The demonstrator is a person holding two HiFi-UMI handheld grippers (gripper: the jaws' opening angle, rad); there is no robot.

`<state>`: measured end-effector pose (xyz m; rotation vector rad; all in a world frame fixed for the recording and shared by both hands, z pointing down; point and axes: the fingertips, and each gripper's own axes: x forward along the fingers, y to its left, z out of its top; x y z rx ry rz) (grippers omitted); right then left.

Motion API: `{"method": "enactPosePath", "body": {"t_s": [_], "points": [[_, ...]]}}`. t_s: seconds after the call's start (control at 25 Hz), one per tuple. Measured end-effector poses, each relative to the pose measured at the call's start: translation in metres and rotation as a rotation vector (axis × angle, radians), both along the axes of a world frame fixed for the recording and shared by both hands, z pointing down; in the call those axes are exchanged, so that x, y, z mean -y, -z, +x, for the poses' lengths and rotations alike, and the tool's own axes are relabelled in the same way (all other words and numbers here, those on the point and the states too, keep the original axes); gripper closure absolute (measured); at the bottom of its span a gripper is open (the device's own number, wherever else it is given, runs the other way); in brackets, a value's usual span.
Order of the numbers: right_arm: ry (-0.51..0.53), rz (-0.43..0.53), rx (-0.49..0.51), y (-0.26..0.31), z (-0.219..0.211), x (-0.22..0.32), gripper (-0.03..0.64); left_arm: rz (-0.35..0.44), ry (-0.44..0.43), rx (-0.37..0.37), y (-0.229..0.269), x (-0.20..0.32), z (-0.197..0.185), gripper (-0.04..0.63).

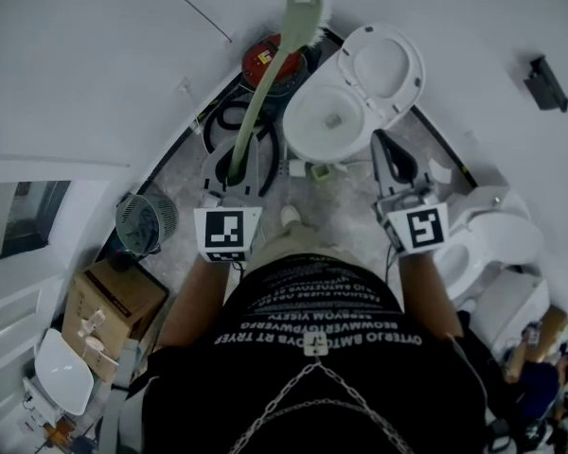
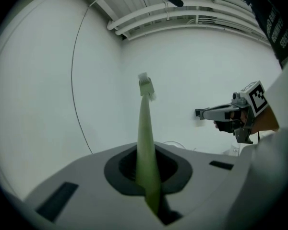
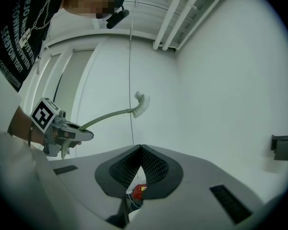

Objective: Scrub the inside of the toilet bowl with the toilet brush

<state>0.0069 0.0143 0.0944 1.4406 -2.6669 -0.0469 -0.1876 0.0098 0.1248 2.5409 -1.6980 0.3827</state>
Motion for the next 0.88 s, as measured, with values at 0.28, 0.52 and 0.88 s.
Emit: {"method": "enactPosePath", "body": {"t_s": [0.28,0.52,0.88], "points": [[-0.014,0.023,-0.033,0.009,-0.013,0.031,0.614,-0.006,-0.028,-0.02,-0.006,0.033,-0.015,0.594],[-0.033,0.044,-0.053,0.019,-0.019,0.043,0.614,-0.065,-0.086,0.023,-0.035,0.048,-0.019,0.594],[-0.097,0.061,-0.03,0.016,0.005,0.052,0.614,-0.154,-0.113,0.029,-0.082,0.051,-0.001,0.594]]}}
